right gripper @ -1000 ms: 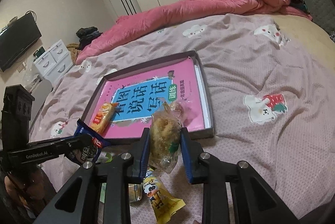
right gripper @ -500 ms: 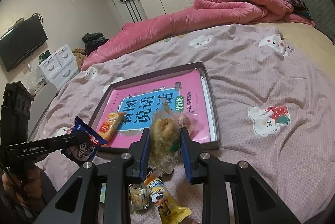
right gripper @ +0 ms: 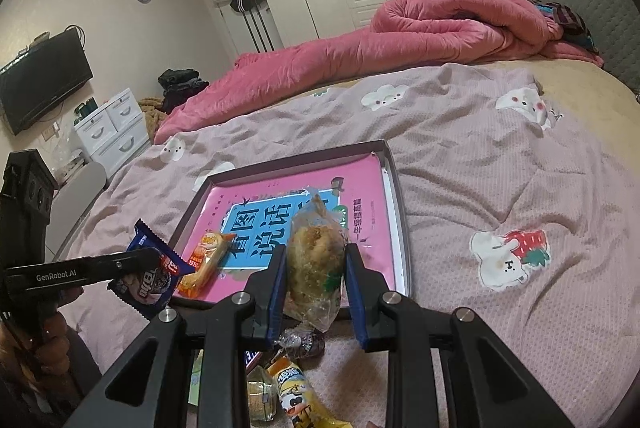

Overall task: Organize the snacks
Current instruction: 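Lift and carry the blue packet over the tray while right tool carries the pastry bag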

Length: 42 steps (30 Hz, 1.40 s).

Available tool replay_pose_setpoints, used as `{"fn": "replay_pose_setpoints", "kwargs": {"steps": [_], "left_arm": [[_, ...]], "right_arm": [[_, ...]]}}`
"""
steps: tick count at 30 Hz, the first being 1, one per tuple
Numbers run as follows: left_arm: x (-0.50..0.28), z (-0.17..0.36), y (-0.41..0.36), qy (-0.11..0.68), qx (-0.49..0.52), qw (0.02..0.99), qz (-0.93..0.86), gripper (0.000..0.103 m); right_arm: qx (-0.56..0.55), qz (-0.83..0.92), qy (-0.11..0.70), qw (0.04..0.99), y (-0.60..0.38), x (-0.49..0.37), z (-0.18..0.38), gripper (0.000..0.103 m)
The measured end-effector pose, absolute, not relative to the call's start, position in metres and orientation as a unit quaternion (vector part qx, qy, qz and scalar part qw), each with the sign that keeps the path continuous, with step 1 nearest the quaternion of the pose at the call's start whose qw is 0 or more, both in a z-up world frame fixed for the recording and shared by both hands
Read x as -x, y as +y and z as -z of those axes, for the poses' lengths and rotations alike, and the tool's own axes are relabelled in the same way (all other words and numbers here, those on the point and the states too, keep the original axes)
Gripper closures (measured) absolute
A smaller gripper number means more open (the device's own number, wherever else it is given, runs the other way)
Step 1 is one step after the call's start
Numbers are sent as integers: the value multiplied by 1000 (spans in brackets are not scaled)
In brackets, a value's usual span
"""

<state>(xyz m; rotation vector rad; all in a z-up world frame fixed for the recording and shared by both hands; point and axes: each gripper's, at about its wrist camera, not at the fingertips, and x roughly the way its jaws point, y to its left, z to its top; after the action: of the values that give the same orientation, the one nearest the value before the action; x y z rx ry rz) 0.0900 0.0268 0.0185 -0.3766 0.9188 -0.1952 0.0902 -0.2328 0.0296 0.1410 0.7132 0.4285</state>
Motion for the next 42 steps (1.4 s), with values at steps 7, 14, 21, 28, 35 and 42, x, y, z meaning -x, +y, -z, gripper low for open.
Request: {"fn": "replay_pose_setpoints", "kwargs": {"steps": [7, 14, 21, 28, 35, 42], "left_arm": [[-94, -20, 27, 439, 178, 876, 89, 81], [-103, -18, 26, 437, 180, 877, 85, 81], [-114, -10, 22, 439, 184, 876, 80, 81], [-126, 5, 20, 445, 197, 869, 84, 81], [-138, 12, 21, 436, 210, 871, 80, 81], [-150, 24, 20, 440, 220, 867, 74, 81]], "right_arm": [[-71, -204, 340, 915, -237, -99, -33, 75], [-70, -203, 337, 917, -238, -105, -34, 75], [-66, -198, 341, 917, -236, -120, -30, 75], [-66, -198, 350, 913, -235, -129, -24, 75], [-63, -194, 355, 912, -234, -135, -20, 75], [-53, -179, 364, 912, -233, -140, -13, 75]]}}
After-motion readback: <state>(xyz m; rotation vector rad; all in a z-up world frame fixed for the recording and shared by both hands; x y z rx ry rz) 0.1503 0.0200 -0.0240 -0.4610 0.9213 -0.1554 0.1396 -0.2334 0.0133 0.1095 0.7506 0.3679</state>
